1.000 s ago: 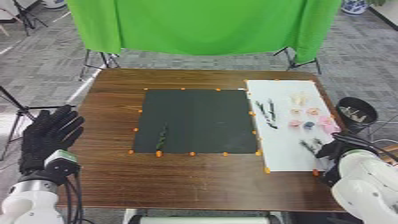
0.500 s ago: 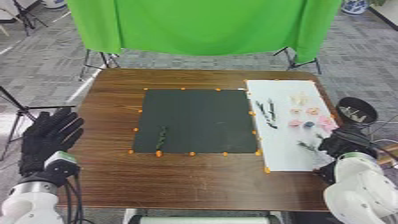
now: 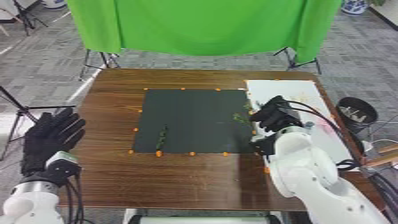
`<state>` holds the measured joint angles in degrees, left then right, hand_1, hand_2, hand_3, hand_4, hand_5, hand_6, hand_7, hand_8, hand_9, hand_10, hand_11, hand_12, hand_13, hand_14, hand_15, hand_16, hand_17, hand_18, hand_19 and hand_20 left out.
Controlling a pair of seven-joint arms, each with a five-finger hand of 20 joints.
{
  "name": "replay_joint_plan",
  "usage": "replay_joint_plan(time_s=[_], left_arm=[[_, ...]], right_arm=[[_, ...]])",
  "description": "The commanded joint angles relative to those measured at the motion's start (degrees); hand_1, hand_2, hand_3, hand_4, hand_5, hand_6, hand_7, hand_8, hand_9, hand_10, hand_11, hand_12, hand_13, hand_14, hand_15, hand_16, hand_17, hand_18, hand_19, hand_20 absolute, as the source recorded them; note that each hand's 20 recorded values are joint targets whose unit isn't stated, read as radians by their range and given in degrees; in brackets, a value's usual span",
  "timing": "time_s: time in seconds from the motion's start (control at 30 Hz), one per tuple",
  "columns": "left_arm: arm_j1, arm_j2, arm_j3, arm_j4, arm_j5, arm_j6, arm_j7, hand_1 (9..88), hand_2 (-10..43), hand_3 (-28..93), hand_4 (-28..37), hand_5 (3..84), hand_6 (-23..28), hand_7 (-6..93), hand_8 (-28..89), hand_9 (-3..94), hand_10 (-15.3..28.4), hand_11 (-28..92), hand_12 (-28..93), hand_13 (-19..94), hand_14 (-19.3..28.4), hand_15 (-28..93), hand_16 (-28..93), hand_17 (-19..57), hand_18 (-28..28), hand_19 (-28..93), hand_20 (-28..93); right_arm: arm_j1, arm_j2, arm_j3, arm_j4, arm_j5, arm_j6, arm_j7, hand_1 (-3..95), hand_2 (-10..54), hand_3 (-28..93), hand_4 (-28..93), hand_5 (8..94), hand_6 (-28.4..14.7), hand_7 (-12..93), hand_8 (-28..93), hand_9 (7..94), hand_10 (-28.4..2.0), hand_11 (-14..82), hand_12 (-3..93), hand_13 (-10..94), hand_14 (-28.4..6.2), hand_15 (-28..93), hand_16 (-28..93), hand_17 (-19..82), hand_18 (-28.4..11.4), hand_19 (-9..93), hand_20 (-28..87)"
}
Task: Arrange flowers
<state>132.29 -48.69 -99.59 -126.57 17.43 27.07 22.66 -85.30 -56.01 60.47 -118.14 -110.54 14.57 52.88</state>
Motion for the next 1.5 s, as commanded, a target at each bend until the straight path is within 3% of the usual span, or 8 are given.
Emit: replay_joint_plan(time_s=[0.03,0.2,0.33,0.47,0.77,1.0,1.3,1.5], left_arm=[[-0.91,0.26,0.69,0.14,0.69,-0.18,-1.93,27.2,16.4,70,-28.3,48.4,11.3,13.5,-8,39.1,17.2,23,10,27,17.7,41,-10,-6.8,16.5,44,6],[-2.34,0.75,1.83,0.39,1.15,-0.01,-2.95,27.2,16.4,70,-28.3,48.4,11.3,13.5,-8,39.1,17.2,23,10,27,17.7,41,-10,-6.8,16.5,44,6],[-2.78,1.17,2.2,0.4,1.02,0.18,-2.69,27.3,16.4,69,-28.3,48.4,11.3,13.5,-8,39.1,17.1,23,10,27,17.7,41,-10,-6.8,16.5,43,6],[-3.27,1.63,2.67,0.49,1.28,0.46,-3.57,27.2,16.4,70,-28.3,48.4,11.3,13.5,-8,39.2,17.2,23,10,27,17.7,41,-10,-6.8,16.5,43,6],[-4.02,1.83,3.43,0.82,1.05,0.48,-3.31,27.3,16.3,70,-28.3,48.4,11.3,13.6,-8,39.2,17.3,23,10,27,17.6,41,-10,-6.8,16.4,43,6],[-6.22,1.71,4.64,1.59,1.65,-0.34,-4.82,27.3,16.4,70,-28.3,48.5,11.4,13.6,-8,39.2,17.2,23,10,27,17.6,41,-10,-6.8,16.5,44,6],[-5.97,1.54,4.56,1.58,1.58,-0.09,-4.67,27.3,16.4,69,-28.3,48.5,11.3,13.8,-8,39.2,17.1,23,10,27,17.7,41,-10,-6.8,16.5,44,6],[-5.18,1.63,4.26,1.34,1.06,0.24,-3.62,27.3,16.4,70,-28.3,48.5,11.3,13.8,-8,39.3,17.1,23,10,27,17.6,41,-10,-6.8,16.5,44,6]], right_arm=[[11.93,-11.31,-10.32,6.69,2.73,5.59,0.71,51.4,-9.5,75,-20,78.5,-2.7,36,13,84.5,-12.3,29.9,41.3,75,-12.3,65,31,45,-23.3,93,37],[15.81,-16.39,-13.7,12.39,4.27,7.07,2.71,51.6,-9.5,75,-20,78.4,-2.8,36,12,84.4,-12.6,30.6,40.8,75,-12.5,65,31,45,-23.4,93,37],[16.52,-18.99,-15.53,15.14,2.31,6.62,3.79,51.6,-9.5,75,-20,78.2,-2.9,37,12,84.3,-12.5,30.9,40.5,75,-12.7,65,31,45,-23.7,93,37],[15.09,-20.47,-16.71,16.07,0.48,6.85,5.47,51.7,-9.5,76,-20,78.3,-3.0,37,11,84.4,-12.6,30.9,40.5,75,-12.9,65,30,45,-24.2,93,37],[11.9,-22.29,-17.15,17.67,-1.87,5.33,6.91,51.8,-9.5,76,-20,78.4,-3.1,37,11,84.5,-12.9,31.3,40.4,76,-13.1,65,30,46,-24.5,93,37],[10.87,-23.09,-17.43,19.87,-2.65,4.23,6.65,51.8,-9.5,76,-21,78.3,-3.2,37,11,84.2,-12.7,31.4,40.8,75,-13.0,66,30,46,-24.3,93,37],[10.02,-23.31,-17.4,20.04,-2.98,3.78,7.09,50.6,-9.5,75,-21,77.7,-3.3,36,10,84.0,-12.8,30.6,40.3,75,-13.1,65,30,45,-24.4,93,36],[9.92,-22.51,-18.29,18.79,-3.56,2.48,6.33,48.1,-9.5,73,-21,77.4,-3.9,34,10,82.9,-14.0,33.4,35.7,75,-13.4,65,30,45,-24.4,93,35]])
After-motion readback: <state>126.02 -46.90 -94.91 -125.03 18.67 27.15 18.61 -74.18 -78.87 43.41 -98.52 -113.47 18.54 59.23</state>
